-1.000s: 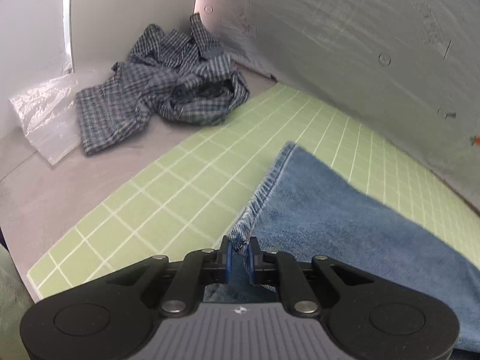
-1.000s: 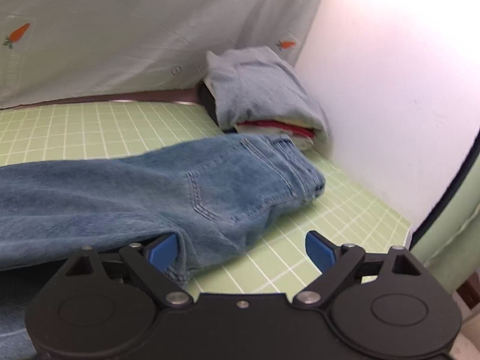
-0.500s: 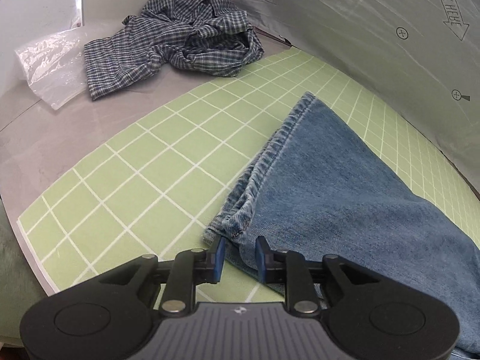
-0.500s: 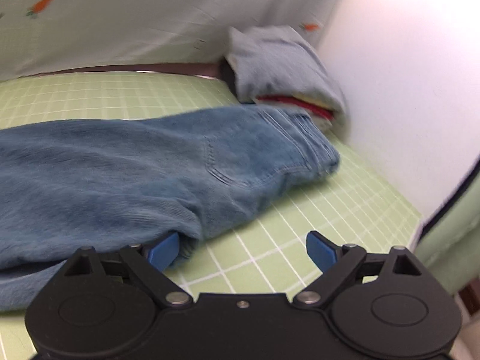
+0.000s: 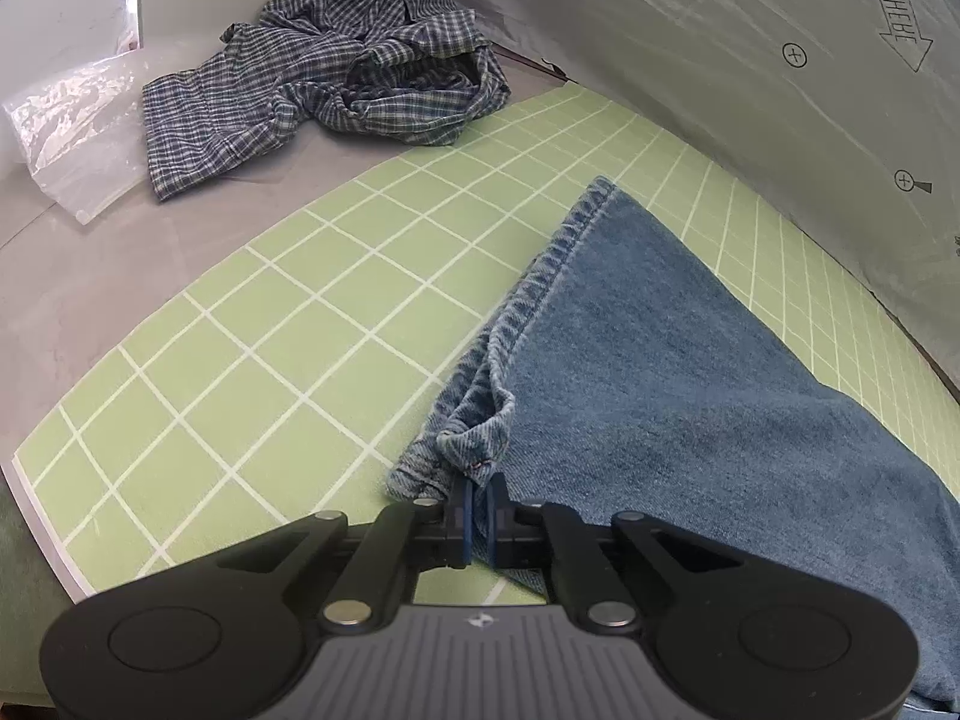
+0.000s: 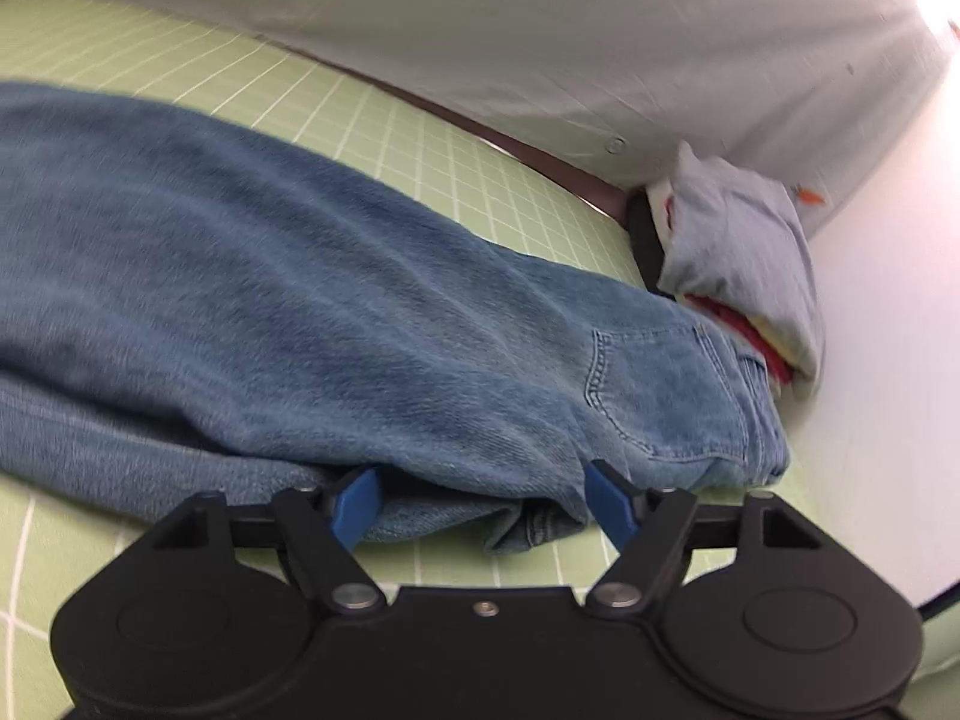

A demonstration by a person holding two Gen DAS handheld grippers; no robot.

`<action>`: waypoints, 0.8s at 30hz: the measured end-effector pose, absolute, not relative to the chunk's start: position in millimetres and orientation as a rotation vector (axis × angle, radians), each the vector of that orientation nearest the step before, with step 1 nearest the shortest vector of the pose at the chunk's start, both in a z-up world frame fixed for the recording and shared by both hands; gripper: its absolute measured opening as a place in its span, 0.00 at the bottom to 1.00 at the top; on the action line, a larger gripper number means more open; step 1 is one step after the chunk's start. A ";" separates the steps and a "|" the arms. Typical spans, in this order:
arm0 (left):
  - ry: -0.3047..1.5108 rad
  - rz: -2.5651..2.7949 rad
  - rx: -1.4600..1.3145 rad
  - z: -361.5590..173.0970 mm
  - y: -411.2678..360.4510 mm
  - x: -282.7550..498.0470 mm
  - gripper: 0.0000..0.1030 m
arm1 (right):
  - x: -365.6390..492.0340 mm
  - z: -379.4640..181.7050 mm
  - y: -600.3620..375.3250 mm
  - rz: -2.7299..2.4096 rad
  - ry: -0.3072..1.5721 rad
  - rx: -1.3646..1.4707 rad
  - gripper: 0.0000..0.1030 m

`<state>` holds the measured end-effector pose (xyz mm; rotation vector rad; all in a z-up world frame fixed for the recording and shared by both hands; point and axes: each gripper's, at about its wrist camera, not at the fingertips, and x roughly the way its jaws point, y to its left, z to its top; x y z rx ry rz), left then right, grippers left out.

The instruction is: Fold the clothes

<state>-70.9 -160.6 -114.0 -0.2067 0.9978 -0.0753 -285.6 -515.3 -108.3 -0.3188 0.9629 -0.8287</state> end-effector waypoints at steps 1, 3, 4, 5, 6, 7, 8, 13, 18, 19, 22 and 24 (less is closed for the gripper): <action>0.998 -0.077 -0.203 -114.5 -161.3 -70.7 0.04 | -284.1 -109.8 -514.9 -0.831 0.970 -0.346 0.55; 0.996 -0.085 -0.197 -114.0 -162.2 -70.6 0.01 | -283.3 -108.3 -515.9 -0.823 0.966 -0.370 0.36; 0.990 -0.089 -0.195 -111.8 -161.8 -70.8 0.01 | -283.6 -106.1 -516.6 -0.814 0.957 -0.370 0.17; 0.984 -0.092 -0.193 -109.7 -161.4 -71.1 0.01 | -285.4 -101.7 -517.9 -0.814 0.934 -0.352 0.03; 0.979 -0.095 -0.191 -107.6 -161.0 -71.3 0.01 | -287.7 -96.7 -519.4 -0.815 0.908 -0.331 0.03; 0.970 -0.097 -0.199 -104.0 -159.6 -71.7 0.01 | -291.5 -89.4 -521.8 -0.825 0.873 -0.299 0.03; 0.955 -0.094 -0.227 -97.2 -156.1 -72.7 0.01 | -296.0 -81.0 -524.0 -0.841 0.840 -0.265 0.02; 0.896 -0.100 -0.273 -73.3 -148.8 -75.9 0.02 | -317.7 -48.9 -526.8 -0.898 0.736 -0.135 0.02; 0.992 -0.076 -0.171 -100.0 -156.8 -76.8 0.07 | -314.8 -91.8 -530.5 -0.827 0.932 -0.073 0.07; 1.011 -0.069 -0.171 -104.0 -155.9 -77.8 0.07 | -314.5 -97.1 -529.4 -0.815 0.963 -0.067 0.13; 1.015 -0.023 -0.199 -105.4 -149.0 -82.1 0.49 | -320.4 -88.4 -521.9 -0.821 0.926 -0.017 0.49; 0.995 0.022 -0.211 -106.0 -146.9 -83.7 0.77 | -324.5 -79.1 -521.7 -0.830 0.881 0.073 0.67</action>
